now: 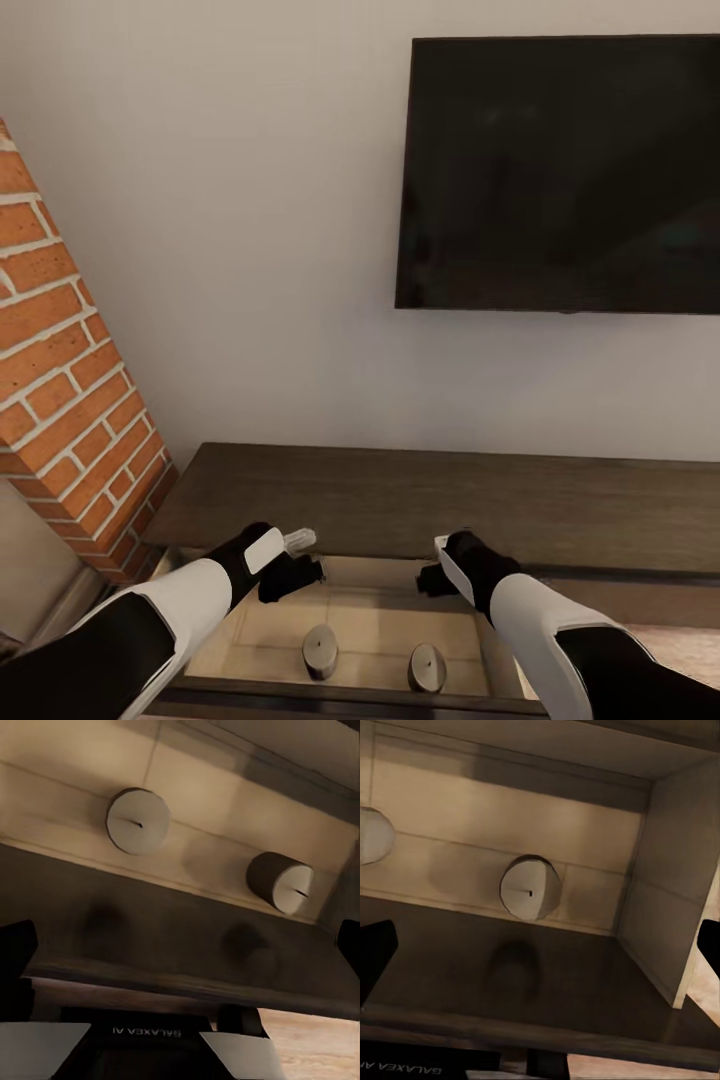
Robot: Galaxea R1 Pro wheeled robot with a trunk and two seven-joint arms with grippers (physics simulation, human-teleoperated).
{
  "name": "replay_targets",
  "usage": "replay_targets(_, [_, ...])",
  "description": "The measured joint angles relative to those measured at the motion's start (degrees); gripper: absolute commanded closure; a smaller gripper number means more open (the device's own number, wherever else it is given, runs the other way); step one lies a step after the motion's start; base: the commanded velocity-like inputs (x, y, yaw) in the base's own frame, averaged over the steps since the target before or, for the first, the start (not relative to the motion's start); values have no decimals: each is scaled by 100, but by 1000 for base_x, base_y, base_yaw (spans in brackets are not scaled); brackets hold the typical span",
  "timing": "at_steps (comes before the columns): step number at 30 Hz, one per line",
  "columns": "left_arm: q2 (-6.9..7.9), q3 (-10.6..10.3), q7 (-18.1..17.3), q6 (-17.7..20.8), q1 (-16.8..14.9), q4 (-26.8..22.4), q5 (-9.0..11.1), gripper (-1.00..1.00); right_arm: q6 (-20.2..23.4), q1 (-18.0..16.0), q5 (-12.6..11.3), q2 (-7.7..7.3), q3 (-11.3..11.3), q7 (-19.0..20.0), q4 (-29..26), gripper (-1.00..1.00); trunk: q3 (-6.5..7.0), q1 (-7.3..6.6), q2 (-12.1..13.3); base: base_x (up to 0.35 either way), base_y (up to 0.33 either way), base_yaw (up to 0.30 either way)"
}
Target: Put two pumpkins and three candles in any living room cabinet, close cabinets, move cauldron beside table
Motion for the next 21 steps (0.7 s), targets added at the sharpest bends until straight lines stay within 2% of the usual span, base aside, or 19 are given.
replay_targets(2, [53,39,5,27,65,-31,-6,-100,0,-33,-1,19,-2,10,6,-100,0,0,0,0,0,0])
replay_targets(5, [145,130,4,124,162,-127,-29,-100,97,-35,28,-39,0,29,42,-100,0,0,0,0,0,0])
replay_targets(9, [178,149,4,254,291,-170,-36,-100,225,28,38,-60,2,33,51,-100,0,0,0,-34,0,0])
replay_targets(14, [167,152,4,273,440,-178,-41,-100,291,37,47,-63,2,26,52,-100,0,0,0,-294,0,0])
replay_targets(21, [160,150,4,271,444,-136,-45,-100,282,37,48,-64,2,16,56,-100,0,0,0,-324,0,0])
